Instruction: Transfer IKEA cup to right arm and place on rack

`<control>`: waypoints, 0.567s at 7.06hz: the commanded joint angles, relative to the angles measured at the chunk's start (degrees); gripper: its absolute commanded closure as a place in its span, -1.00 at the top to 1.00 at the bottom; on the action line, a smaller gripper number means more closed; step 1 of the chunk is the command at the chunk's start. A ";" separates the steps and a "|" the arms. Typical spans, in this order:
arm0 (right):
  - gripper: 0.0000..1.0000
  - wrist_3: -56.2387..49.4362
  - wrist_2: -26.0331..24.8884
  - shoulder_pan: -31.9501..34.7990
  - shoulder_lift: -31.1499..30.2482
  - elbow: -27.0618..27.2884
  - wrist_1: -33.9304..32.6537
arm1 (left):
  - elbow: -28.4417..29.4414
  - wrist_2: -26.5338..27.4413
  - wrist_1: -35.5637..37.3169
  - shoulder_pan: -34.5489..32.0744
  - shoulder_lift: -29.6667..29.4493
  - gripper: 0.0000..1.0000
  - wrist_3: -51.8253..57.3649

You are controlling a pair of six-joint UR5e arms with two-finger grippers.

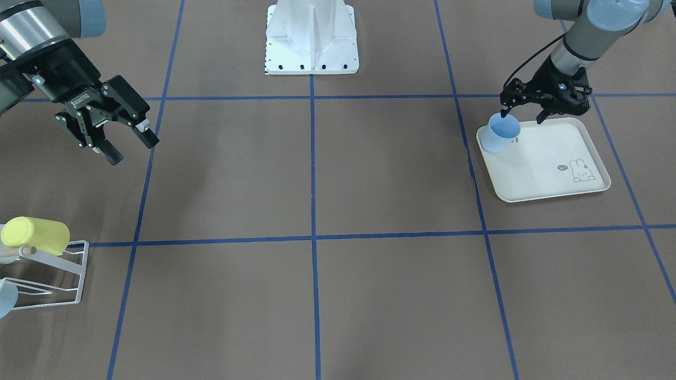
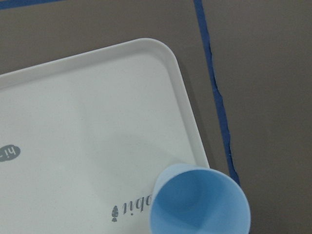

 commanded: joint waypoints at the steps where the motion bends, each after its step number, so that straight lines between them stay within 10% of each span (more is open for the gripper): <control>1: 1.00 0.01 0.07 -0.01 0.03 -0.12 0.00 | 0.66 -0.30 0.12 0.06 -0.78 0.56 0.00; 4: 1.00 -0.16 0.07 -0.01 0.03 -0.65 0.00 | 2.50 -0.31 -0.05 0.23 -1.75 0.34 -0.08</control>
